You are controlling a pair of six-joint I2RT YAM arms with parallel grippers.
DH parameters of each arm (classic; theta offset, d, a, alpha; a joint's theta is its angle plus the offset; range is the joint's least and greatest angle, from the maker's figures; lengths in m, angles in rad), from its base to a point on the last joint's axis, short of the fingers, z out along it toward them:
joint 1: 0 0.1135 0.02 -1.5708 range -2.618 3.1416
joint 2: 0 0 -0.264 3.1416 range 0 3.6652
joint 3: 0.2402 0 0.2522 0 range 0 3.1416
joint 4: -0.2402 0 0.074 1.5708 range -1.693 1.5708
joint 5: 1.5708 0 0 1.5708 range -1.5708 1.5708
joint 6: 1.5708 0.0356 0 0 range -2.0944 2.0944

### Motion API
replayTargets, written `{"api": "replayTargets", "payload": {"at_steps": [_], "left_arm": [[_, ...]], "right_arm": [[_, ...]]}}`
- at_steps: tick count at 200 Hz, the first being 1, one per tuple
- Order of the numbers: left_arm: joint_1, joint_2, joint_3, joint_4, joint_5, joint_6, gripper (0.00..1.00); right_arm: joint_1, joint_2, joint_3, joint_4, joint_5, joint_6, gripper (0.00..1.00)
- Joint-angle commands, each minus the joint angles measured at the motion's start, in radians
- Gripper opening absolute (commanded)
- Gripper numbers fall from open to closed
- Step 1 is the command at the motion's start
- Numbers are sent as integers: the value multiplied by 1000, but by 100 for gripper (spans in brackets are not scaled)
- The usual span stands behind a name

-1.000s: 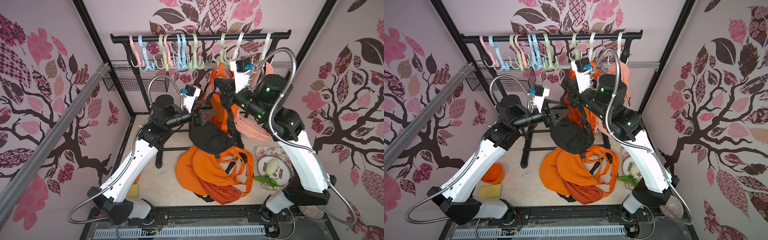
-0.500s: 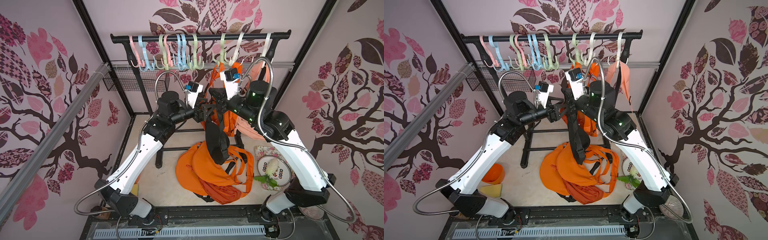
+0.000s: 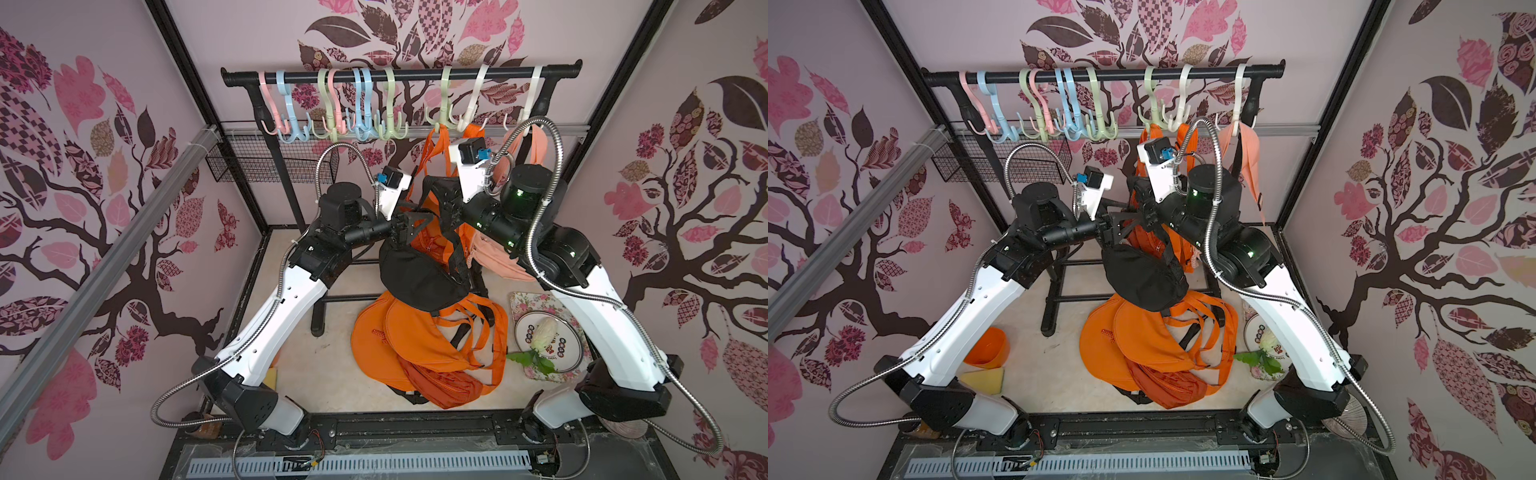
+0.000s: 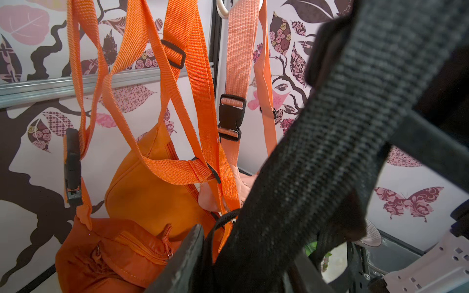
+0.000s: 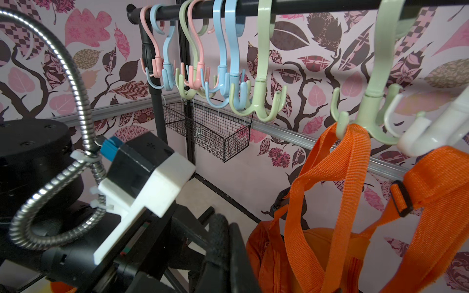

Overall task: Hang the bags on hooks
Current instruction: Hang the bag on the hook.

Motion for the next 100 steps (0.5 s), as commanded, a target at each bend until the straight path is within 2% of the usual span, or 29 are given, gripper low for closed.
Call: {"api": "replayTargets", "payload": {"at_steps": [1,30,51,78,100], "left_arm": [[-2,-46,16,-64,-4,56,47],[-2,-45,37,-115,-15,87,63],[-3,-16,78,-176,-11,106,66],[-1,26,108,-213,14,108,64],[-2,54,134,-237,23,102,51]], "right_arm": [[4,-38,18,33,15,-21,0],[5,-39,10,33,11,-19,0],[4,-40,10,35,6,-13,0],[4,-40,14,36,-9,-3,0],[5,-41,14,39,-20,5,0]]}}
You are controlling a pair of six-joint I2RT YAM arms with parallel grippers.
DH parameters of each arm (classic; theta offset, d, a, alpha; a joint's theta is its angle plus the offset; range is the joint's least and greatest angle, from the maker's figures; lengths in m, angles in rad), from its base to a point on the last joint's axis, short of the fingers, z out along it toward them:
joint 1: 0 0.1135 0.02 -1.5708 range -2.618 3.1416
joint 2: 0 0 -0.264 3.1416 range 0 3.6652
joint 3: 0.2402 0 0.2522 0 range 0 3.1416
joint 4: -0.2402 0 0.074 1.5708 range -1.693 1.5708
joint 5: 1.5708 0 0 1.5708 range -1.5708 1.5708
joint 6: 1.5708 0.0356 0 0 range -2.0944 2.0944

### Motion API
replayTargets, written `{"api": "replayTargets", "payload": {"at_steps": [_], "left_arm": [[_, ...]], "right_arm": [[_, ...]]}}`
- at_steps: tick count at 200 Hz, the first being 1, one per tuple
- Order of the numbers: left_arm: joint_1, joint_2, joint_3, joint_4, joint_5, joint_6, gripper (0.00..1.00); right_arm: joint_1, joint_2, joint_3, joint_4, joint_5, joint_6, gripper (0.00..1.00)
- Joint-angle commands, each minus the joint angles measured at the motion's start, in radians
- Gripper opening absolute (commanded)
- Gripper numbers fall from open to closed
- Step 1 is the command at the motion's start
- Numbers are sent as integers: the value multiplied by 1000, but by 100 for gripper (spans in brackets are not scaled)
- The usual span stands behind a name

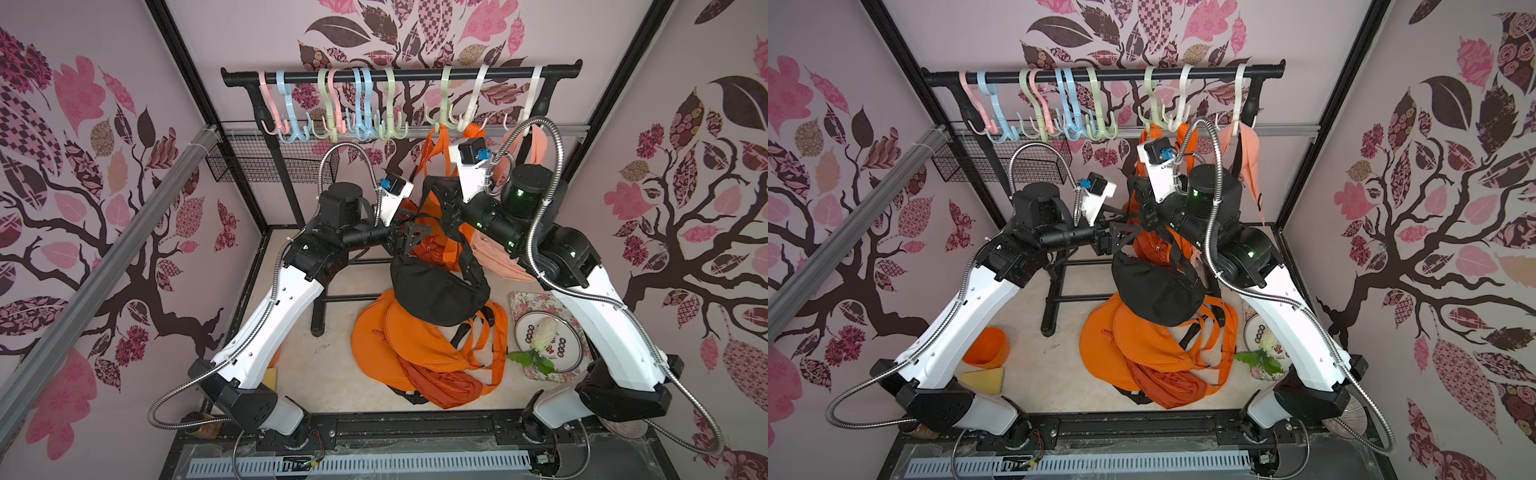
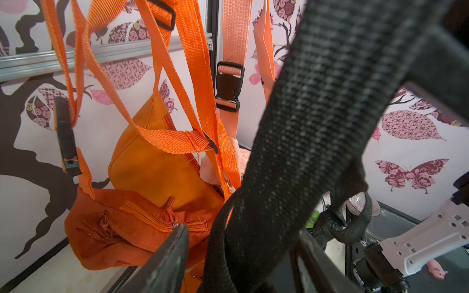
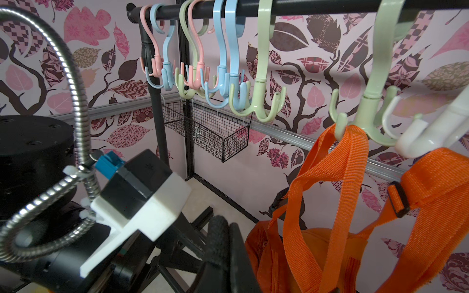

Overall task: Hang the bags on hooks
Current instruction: Hang the bag on the hook.

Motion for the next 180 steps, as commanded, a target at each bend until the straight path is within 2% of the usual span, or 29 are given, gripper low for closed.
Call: {"api": "replayTargets", "payload": {"at_steps": [1,17,30,50,69,101,129,180], "left_arm": [[-2,30,65,-50,22,15,51],[-2,35,69,-52,20,11,29],[-2,24,68,-44,16,8,16],[-2,-6,55,-18,-5,1,8],[-1,-51,36,19,-10,-5,1],[-2,-106,24,59,-12,-26,0],[-2,-125,24,86,-5,-51,0],[-1,-134,24,79,-48,-56,2]], "right_arm": [[5,-41,14,39,-18,12,0],[5,-46,6,42,-18,14,0],[4,-52,-14,47,-10,12,0],[4,-74,-85,50,38,0,0],[5,-124,-220,85,96,-9,6],[4,-188,-367,130,138,-8,19],[4,-196,-383,106,100,-9,45],[4,-237,-440,87,4,0,76]]}}
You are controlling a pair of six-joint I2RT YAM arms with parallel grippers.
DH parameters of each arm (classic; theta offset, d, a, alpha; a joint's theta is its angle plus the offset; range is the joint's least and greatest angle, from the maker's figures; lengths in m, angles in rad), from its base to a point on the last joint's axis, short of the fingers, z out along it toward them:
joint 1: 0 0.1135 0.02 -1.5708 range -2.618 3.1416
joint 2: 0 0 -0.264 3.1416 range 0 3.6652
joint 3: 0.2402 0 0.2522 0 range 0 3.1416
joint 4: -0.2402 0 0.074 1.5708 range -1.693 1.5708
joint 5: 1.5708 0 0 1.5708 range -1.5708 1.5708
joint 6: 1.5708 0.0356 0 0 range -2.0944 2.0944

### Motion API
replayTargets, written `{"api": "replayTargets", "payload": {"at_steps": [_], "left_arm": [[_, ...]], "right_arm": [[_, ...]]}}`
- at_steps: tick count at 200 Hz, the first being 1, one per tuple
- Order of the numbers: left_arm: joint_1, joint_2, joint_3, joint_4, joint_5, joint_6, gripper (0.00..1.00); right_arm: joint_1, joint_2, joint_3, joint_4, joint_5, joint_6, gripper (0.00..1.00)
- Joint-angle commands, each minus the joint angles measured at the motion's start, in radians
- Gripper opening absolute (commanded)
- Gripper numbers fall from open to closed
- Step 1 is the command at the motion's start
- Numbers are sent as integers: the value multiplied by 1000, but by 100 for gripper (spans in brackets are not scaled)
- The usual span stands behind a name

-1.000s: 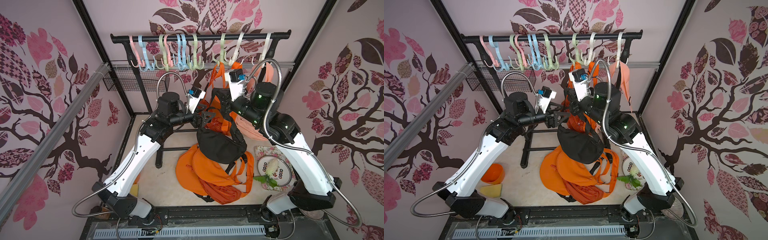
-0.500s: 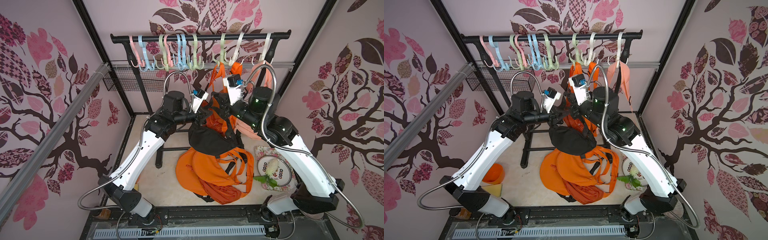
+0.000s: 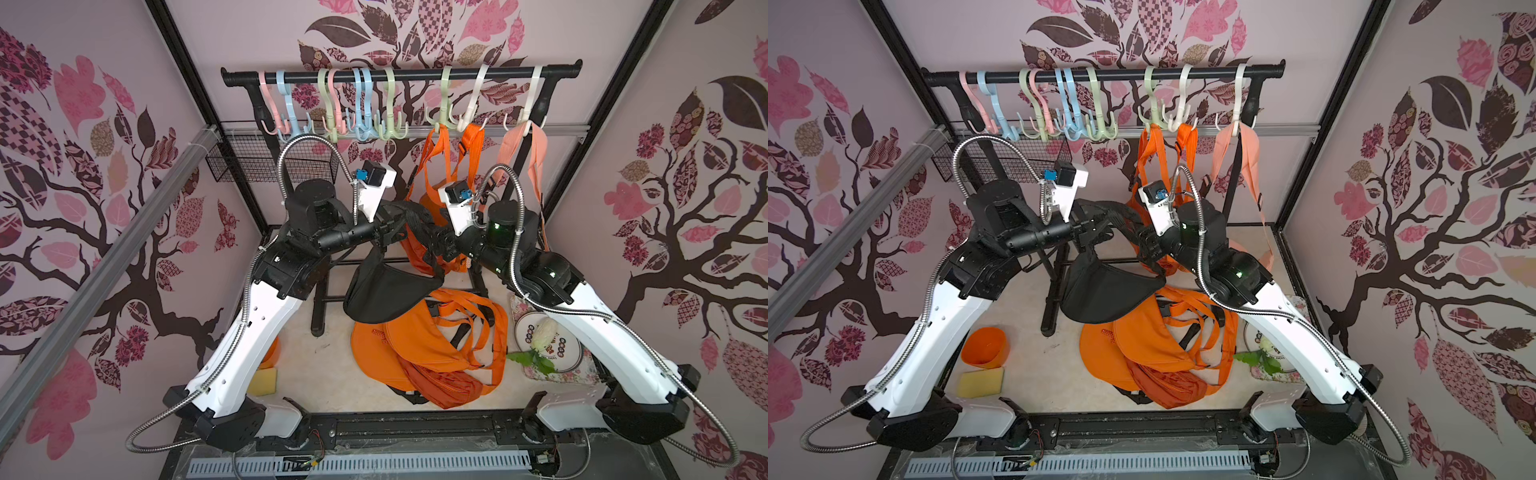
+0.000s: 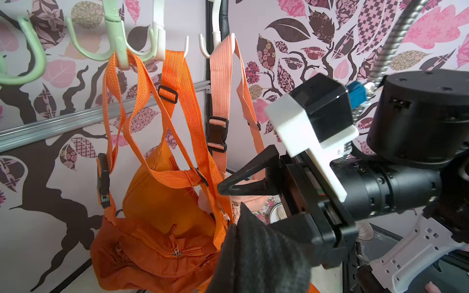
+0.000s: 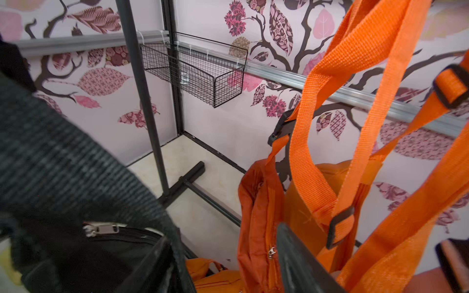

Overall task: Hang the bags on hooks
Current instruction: Hang the bag on the hook.

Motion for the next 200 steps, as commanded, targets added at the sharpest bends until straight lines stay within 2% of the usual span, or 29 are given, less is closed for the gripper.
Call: {"api": "replayTargets", "payload": {"at_steps": [1,16,58,116,143,149,154,160,178,200], "left_arm": [[-1,-6,7,25,-38,-6,2],[-1,-9,5,14,-74,3,3],[-1,-21,-2,11,-143,4,5],[-1,-9,11,20,-156,-23,5],[-2,-13,14,24,-150,-33,5],[-1,-15,14,24,-150,-32,5],[-1,-19,14,22,-156,-30,5],[-2,-22,14,18,-164,-27,4],[0,-28,14,-9,-211,-6,1],[33,-47,-7,-39,-281,-7,0]], "right_arm": [[3,-73,-30,11,-47,4,77],[3,-108,-68,25,-65,5,85],[3,-173,-133,-3,-174,10,100],[4,-129,-150,-28,-262,0,100],[4,-69,-132,10,-180,-1,99],[4,-54,-123,11,-167,-5,94],[3,-42,-112,13,-153,-6,84],[3,-29,-100,18,-126,-1,66],[4,-20,-99,89,-32,10,1],[-7,-25,-78,184,38,28,0]]}}
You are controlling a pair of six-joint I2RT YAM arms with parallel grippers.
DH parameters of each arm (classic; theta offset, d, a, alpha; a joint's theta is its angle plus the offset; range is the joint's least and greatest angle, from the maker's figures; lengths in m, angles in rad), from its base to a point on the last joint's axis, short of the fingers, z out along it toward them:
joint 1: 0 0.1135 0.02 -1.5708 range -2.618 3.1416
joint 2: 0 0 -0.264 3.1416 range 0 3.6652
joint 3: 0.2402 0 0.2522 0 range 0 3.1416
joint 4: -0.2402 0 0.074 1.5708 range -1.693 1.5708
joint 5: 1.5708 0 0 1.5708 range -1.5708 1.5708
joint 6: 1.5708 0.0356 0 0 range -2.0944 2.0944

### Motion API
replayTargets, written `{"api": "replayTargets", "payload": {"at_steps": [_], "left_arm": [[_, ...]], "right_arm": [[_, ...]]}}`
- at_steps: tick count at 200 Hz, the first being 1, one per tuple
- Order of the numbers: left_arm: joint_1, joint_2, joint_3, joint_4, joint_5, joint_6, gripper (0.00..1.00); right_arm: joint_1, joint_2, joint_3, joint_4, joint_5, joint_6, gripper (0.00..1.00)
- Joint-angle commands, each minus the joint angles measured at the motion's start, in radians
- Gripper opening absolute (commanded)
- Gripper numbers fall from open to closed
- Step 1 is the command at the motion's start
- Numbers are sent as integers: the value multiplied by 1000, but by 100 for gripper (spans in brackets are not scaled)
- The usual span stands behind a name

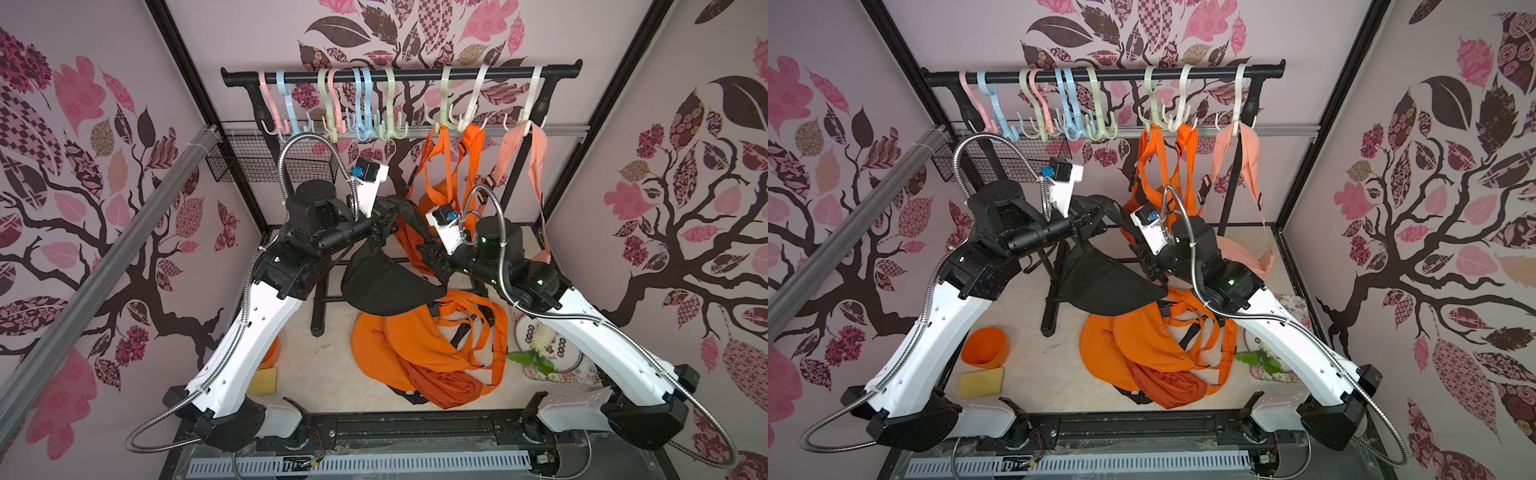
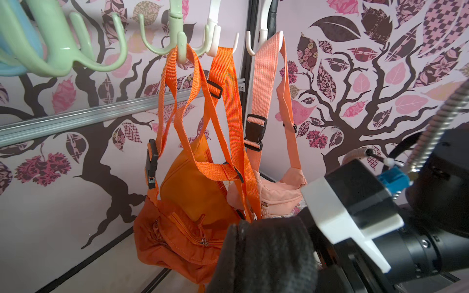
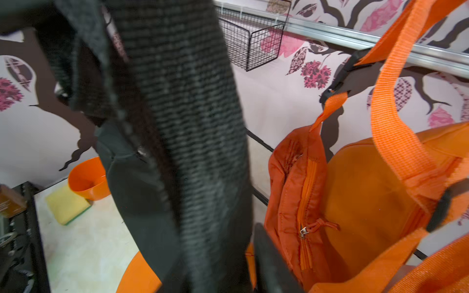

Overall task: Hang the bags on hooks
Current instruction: Hang the bag on the hook.

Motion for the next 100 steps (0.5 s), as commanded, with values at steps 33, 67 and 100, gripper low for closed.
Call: {"api": "replayTargets", "payload": {"at_steps": [33,67,100], "left_arm": [[168,-106,-83,37,-84,-86,0],[174,-68,16,-34,-47,-55,0],[174,-21,95,-79,-27,-44,0]], "right_arm": [[-61,97,285,126,63,71,0],[-116,272,590,96,-23,131,0],[-136,489,972,43,-39,157,0]]}}
